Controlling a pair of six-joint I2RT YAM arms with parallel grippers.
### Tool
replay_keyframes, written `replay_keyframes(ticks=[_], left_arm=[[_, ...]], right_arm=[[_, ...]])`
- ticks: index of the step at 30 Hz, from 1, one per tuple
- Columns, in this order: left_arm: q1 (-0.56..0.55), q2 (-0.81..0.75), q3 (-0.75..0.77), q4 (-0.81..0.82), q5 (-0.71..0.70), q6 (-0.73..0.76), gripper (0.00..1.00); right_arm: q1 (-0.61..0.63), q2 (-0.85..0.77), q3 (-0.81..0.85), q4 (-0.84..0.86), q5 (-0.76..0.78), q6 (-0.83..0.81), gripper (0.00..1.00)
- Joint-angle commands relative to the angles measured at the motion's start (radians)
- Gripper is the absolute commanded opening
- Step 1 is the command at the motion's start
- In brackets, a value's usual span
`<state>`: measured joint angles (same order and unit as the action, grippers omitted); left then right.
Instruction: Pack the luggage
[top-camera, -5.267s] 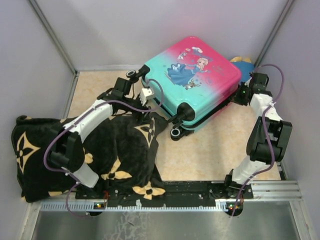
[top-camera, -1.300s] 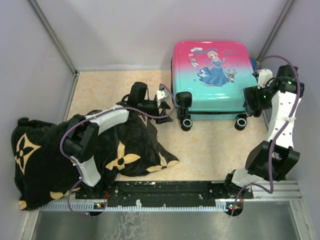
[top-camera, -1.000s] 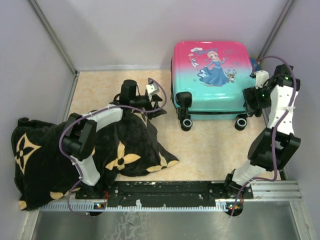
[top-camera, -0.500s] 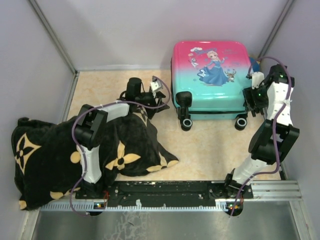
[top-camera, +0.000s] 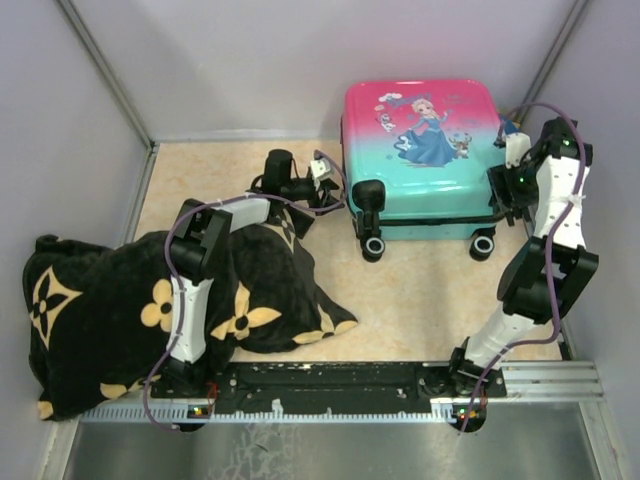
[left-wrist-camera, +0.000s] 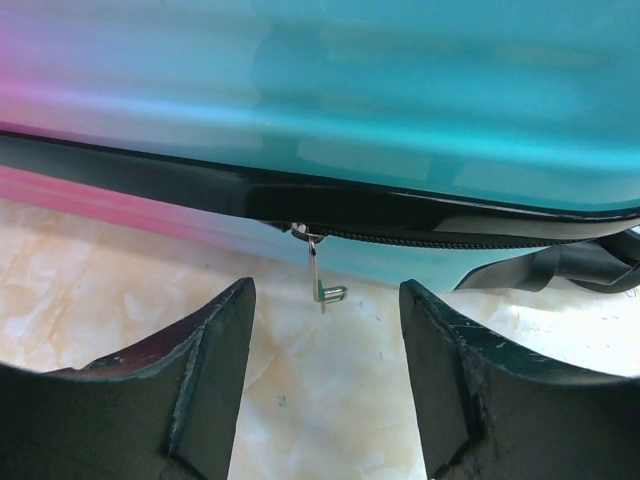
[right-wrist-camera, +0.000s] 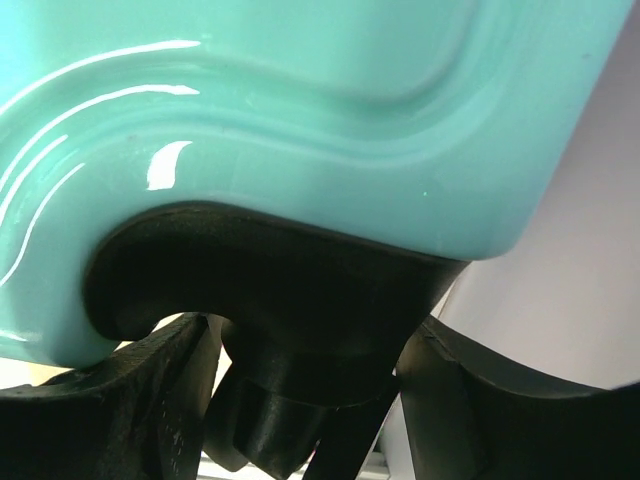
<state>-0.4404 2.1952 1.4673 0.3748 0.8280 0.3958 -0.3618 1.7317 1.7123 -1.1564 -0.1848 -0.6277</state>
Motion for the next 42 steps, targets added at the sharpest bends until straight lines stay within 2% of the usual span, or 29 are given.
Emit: replay_keyframes(ticks=[1,5,7,9,12,15,21,26,31,35,42], left_arm=[[0.007,0.049,0.056,0.021,0.081,0.014,0.65],[0.005,0.087,0.084,0.062,0.089,-0.038,0.63],[0.006,0.106,0.101,0.069,0.085,-0.059,0.59],[0.006,0.115,0.109,0.085,0.086,-0.076,0.51],[0.006,0.105,0.09,0.133,0.095,-0.105,0.34],[0.005,0.086,0.057,0.175,0.119,-0.128,0.25],[-0.001,0.01,-0.037,0.204,0.138,-0.14,0.01],[-0.012,-0.09,-0.172,0.186,0.144,-0.091,0.01],[-0.058,-0.185,-0.313,0.195,0.085,-0.031,0.01],[-0.119,-0.224,-0.404,0.292,-0.008,-0.086,0.01],[-0.283,-0.271,-0.565,0.557,-0.285,-0.198,0.0]], right_arm=[[0.006,0.033,0.135,0.059,0.058,0.085,0.0],[0.006,0.049,0.129,0.041,0.053,0.088,0.0],[0.006,0.05,0.116,0.047,0.063,0.087,0.0],[0.006,0.047,0.103,0.056,0.078,0.081,0.0],[0.002,0.048,0.085,0.069,0.101,0.077,0.0],[-0.004,0.057,0.08,0.073,0.102,0.085,0.0],[-0.007,0.07,0.098,0.066,0.065,0.123,0.0],[-0.006,0.068,0.096,0.07,0.045,0.16,0.0],[-0.004,0.065,0.094,0.078,0.035,0.2,0.0],[0.009,0.056,0.085,0.08,0.016,0.227,0.0],[0.022,0.015,-0.002,0.128,0.006,0.29,0.0]])
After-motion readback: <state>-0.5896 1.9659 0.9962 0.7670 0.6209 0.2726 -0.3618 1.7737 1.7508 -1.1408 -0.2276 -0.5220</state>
